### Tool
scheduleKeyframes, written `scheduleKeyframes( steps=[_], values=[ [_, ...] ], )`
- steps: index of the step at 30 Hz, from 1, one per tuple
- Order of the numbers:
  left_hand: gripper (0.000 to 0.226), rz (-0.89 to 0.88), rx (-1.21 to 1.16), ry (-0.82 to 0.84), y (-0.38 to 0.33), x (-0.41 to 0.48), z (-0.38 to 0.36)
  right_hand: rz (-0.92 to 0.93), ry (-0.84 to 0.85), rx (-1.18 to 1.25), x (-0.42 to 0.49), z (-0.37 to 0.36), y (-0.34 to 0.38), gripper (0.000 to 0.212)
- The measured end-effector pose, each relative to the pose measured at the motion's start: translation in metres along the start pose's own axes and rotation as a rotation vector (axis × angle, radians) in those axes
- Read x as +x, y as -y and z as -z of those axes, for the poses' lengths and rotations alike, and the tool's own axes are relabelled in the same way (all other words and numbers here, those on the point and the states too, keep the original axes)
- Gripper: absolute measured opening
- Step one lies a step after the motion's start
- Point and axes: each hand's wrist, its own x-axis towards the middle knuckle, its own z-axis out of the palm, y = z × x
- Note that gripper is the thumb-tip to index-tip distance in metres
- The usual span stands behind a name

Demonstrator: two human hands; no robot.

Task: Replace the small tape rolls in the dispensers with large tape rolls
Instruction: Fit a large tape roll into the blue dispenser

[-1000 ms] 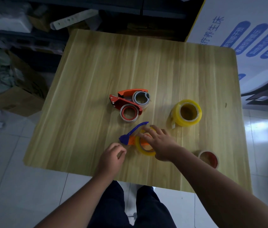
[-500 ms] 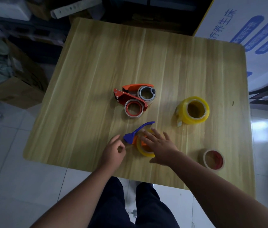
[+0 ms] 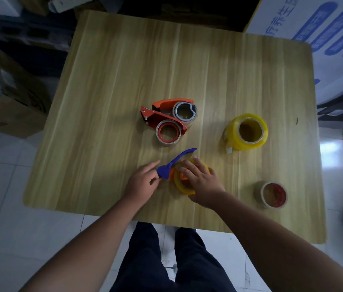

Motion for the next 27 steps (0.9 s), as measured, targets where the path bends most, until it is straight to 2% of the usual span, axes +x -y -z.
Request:
scheduleKeyframes(
  steps=[3, 7, 11, 17, 22, 27],
  values=[
    [0.023, -0.124, 0.029, -0.025, 0.004, 0.007, 0.004, -0.025, 0.001, 0.027, 0.002, 0.001, 0.001, 0.102],
    [0.020, -0.190, 0.109, -0.046, 0.010, 0.010, 0.005, -0.041, 0.004, 0.034, 0.005, 0.000, 0.001, 0.104],
    [0.024, -0.106, 0.050, -0.057, 0.014, 0.007, -0.002, -0.041, 0.009, 0.015, 0.005, -0.001, 0.002, 0.103],
    [0.025, 0.112, -0.045, -0.077, 0.013, 0.004, -0.013, -0.048, 0.004, 0.010, 0.006, -0.003, 0.004, 0.104],
    [0.022, 0.130, -0.026, -0.101, 0.017, -0.001, -0.017, -0.049, 0.009, 0.007, 0.007, -0.002, 0.004, 0.105],
    [0.024, 0.118, 0.086, -0.042, 0.017, -0.008, -0.025, -0.056, 0.010, 0.004, 0.007, -0.002, 0.005, 0.106]
  ],
)
